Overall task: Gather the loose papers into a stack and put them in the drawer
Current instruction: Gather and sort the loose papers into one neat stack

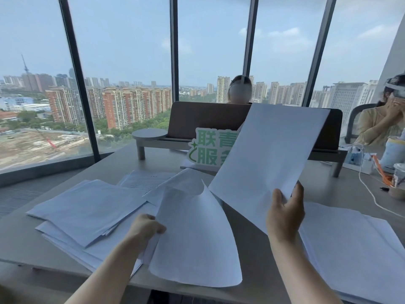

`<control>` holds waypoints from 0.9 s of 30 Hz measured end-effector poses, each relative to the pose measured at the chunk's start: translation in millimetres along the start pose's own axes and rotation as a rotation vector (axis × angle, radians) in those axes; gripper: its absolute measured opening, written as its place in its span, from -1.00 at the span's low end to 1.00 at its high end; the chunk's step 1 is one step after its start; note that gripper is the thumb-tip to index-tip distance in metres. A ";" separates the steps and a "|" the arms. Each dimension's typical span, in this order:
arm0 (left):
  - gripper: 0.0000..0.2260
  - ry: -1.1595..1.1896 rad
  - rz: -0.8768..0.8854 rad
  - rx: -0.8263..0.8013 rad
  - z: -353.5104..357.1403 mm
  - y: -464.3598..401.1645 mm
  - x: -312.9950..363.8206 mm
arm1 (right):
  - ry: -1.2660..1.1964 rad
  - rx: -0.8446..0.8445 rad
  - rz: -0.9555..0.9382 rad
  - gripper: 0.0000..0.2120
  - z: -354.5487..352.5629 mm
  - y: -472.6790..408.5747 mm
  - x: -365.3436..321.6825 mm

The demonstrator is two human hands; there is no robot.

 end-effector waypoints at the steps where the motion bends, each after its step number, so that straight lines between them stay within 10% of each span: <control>1: -0.73 -0.008 0.005 -0.002 -0.3 0.7 0.5 | -0.005 -0.016 0.005 -0.58 1.8 1.5 2.0; 9: -0.81 0.012 0.064 0.007 1.0 10.8 7.9 | -0.145 -0.008 0.023 -0.66 5.2 2.1 -4.1; 17: -0.88 0.043 0.013 -0.057 13.7 10.1 3.6 | 0.046 -0.456 0.341 -0.74 35.3 35.9 53.4; 21: -0.89 0.069 0.012 -0.035 15.3 8.7 3.1 | 0.148 -0.573 0.450 -0.37 39.7 48.8 102.1; 27: -0.80 0.165 0.094 -0.139 27.7 17.1 11.2 | 0.274 -0.687 0.443 -0.70 42.8 64.0 84.7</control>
Point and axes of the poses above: each hand's wrist, its own y-axis away from the middle knuckle, its own z-axis out of the palm, x = y × z, the point moved 6 cm from there along -y, towards the middle knuckle, and after that the axes turned 10 degrees about -y, right-handed, at the moved point
